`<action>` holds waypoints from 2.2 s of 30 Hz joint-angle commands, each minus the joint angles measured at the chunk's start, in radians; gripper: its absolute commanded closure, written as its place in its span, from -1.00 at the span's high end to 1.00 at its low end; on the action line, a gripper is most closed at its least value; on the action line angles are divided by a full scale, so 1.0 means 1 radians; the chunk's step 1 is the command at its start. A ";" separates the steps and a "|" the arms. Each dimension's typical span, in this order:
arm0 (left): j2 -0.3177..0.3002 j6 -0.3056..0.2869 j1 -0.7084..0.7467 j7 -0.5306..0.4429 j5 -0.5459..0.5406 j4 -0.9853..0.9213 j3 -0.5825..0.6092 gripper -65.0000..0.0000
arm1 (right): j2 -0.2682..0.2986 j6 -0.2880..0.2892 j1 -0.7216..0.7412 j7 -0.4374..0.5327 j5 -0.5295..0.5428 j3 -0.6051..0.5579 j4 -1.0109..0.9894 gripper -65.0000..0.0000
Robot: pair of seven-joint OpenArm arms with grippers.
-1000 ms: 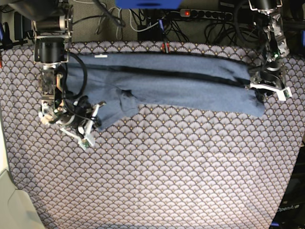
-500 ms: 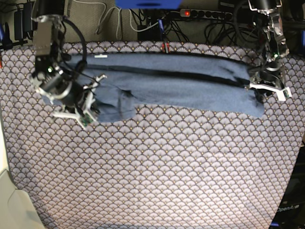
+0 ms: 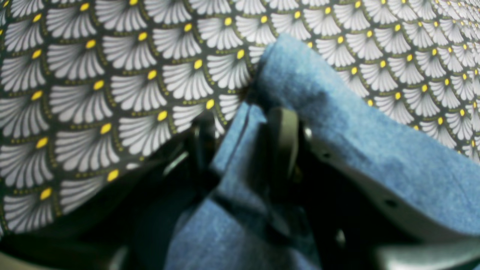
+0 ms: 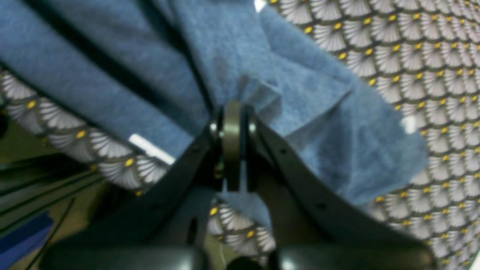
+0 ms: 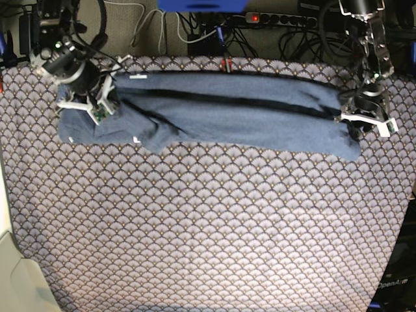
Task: Fold the T-shirt properly
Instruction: 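Fold the sleeve end inward toward the left gripper, then grasp the strip end with the left gripper and fold inward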
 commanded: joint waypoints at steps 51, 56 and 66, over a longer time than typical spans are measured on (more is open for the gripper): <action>0.026 -0.004 0.042 0.062 0.001 0.011 0.089 -0.95 | 0.013 -0.001 0.001 0.040 0.006 0.071 -0.176 -0.59; 0.040 -0.003 0.061 0.062 0.001 0.105 0.089 -0.98 | 0.013 -0.001 0.018 0.040 0.003 0.071 -0.178 -0.59; 0.112 0.005 0.079 0.157 0.010 0.488 0.318 -0.98 | 0.007 -0.001 0.019 0.040 0.004 0.071 -0.178 -0.59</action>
